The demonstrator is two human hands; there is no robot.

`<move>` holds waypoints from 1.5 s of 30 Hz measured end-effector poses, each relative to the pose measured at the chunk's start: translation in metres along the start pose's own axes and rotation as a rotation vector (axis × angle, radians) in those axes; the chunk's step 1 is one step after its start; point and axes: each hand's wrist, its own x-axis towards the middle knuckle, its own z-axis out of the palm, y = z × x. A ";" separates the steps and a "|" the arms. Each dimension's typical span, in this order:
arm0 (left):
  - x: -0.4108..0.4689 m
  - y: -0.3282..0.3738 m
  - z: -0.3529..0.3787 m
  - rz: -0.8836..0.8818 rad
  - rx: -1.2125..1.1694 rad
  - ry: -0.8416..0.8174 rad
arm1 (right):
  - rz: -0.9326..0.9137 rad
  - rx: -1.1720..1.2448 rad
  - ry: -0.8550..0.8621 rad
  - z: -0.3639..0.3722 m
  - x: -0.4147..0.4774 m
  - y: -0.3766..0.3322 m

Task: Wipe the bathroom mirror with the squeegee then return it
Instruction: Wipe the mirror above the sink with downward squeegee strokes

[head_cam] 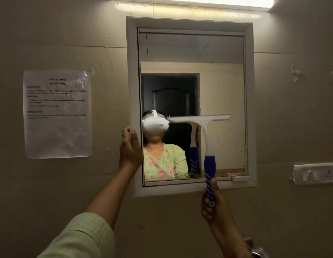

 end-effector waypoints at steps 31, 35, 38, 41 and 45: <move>0.000 -0.001 0.001 0.028 0.030 0.019 | 0.236 0.005 0.122 -0.046 -0.021 0.063; -0.002 0.000 0.001 0.013 0.050 0.008 | 0.088 -0.006 0.087 -0.033 -0.011 0.038; -0.001 0.000 0.000 0.019 0.054 0.020 | 0.026 -0.038 0.085 -0.029 -0.005 0.025; -0.001 0.000 0.000 0.029 0.059 0.030 | 0.066 -0.071 0.127 -0.041 -0.010 0.041; -0.002 0.000 0.000 0.045 0.057 0.049 | 0.222 -0.071 0.178 -0.059 -0.026 0.076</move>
